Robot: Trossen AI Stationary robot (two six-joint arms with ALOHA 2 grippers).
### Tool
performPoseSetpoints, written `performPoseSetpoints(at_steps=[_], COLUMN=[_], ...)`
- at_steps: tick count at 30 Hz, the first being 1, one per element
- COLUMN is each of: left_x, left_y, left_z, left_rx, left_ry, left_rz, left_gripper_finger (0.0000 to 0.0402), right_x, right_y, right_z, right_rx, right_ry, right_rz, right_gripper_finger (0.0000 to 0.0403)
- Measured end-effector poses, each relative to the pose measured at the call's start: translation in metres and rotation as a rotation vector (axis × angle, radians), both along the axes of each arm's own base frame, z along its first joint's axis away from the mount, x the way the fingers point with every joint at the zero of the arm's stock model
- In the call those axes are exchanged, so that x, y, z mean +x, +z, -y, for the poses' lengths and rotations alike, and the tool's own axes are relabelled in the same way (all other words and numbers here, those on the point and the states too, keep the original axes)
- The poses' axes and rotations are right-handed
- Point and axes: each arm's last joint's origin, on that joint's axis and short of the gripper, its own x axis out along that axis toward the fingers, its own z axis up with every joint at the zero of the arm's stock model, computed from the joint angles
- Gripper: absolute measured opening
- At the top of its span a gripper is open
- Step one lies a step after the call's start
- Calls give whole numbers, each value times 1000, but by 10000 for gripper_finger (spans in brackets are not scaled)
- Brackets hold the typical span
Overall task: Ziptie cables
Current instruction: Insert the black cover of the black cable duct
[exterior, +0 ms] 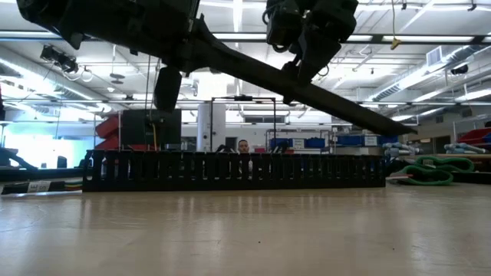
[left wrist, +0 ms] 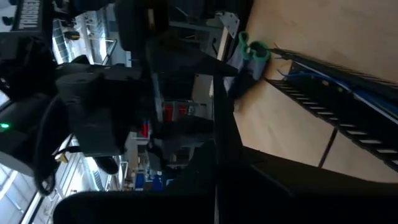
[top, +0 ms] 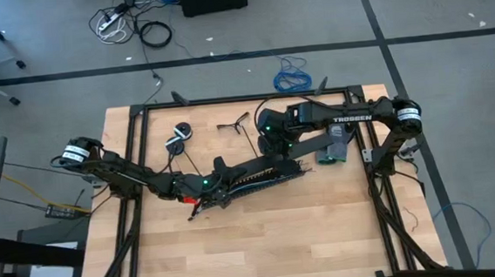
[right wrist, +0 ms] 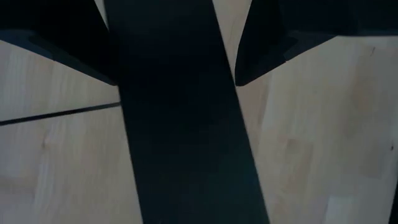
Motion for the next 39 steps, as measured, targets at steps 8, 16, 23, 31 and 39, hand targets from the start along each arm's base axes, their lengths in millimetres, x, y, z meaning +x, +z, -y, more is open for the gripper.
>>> performPoseSetpoints(at_steps=[8, 16, 23, 31, 39], left_x=[0, 0, 0, 0, 0], left_y=[0, 0, 0, 0, 0], left_z=[0, 0, 0, 0, 0], left_rx=[0, -1, 0, 0, 0], left_ry=[-2, -2, -1, -1, 2], left_rz=[-1, 2, 1, 0, 0], left_gripper_finger=[0, 0, 0, 0, 4], right_x=[1, 2, 2, 2, 1], right_y=[1, 2, 2, 2, 1], right_z=[-1, 0, 0, 0, -1], right_rx=[0, -5, -23, -23, -24], right_ry=[4, 2, -6, -3, 11], right_rz=[14, 25, 23, 23, 22], right_gripper_finger=[307, 307, 306, 261, 235])
